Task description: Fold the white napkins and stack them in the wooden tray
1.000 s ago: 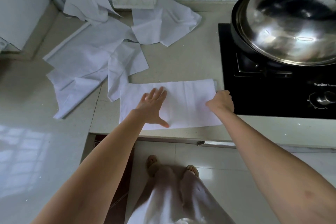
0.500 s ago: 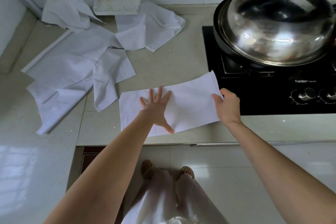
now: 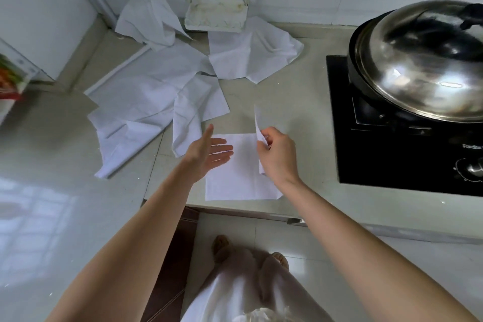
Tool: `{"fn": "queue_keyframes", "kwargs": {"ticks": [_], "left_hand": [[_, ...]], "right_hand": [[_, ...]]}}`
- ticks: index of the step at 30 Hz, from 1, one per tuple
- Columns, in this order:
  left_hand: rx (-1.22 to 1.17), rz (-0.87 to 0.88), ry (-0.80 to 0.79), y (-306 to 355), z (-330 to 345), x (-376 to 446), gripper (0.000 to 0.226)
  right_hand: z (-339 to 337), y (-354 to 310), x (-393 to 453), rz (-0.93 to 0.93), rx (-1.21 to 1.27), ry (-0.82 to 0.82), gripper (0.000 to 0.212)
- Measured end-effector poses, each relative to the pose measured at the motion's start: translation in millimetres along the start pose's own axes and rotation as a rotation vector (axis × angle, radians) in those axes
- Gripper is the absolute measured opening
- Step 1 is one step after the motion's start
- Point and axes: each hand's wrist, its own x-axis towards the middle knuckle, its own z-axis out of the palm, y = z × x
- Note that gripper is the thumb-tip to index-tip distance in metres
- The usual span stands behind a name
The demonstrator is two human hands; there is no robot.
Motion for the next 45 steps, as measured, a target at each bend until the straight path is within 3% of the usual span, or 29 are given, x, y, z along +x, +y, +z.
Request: {"fn": "queue_keyframes", "kwargs": {"ticks": [6,13,16,19,25,28,35,42,45], "left_hand": [[0.100,0.026,0.083,-2.7,-19.8,1.9,0.052],[0.253,0.144,0.183,-5.4,-23.3,8.1,0.003],[0.449,0.194,0.273,-12.3,-30.8,20.7,0.009],[0.603,0.261,0.345,-14.7,-32.4,23.9,0.016],[0.659,0.289,0.407,-14.1,-29.6,29.0,0.035],[0.681,0.294,0.424,-13.0,-27.7,28.0,0.031],[0.727,0.343,0.416,-13.7,-27.9,24.8,0.005],[0.802,0.385,0.454,-18.9,-26.3,26.7,0.016],[1.069,0.611,0.464,-27.4,-20.7,16.6,0.034]], "right_hand": [[71.0,-11.8,-24.2,-0.083,-0.088,-0.190,0.024],[89.6,-9.3,-29.6,-0.121,-0.214,-0.323,0.030],[84.0,-7.2,-30.3,-0.143,-0.246,-0.392,0.033],[77.9,1.2,-26.9,-0.195,-0.293,-0.367,0.016],[68.0,21.8,-17.3,-0.339,-0.445,-0.275,0.012],[64.4,27.6,-18.2,-0.402,-0.467,-0.248,0.010],[52.2,52.3,-23.3,-0.487,-0.568,-0.320,0.035],[45.6,75.5,-26.8,-0.416,-0.712,-0.539,0.070],[49.7,77.7,-27.4,-0.399,-0.741,-0.546,0.070]]}}
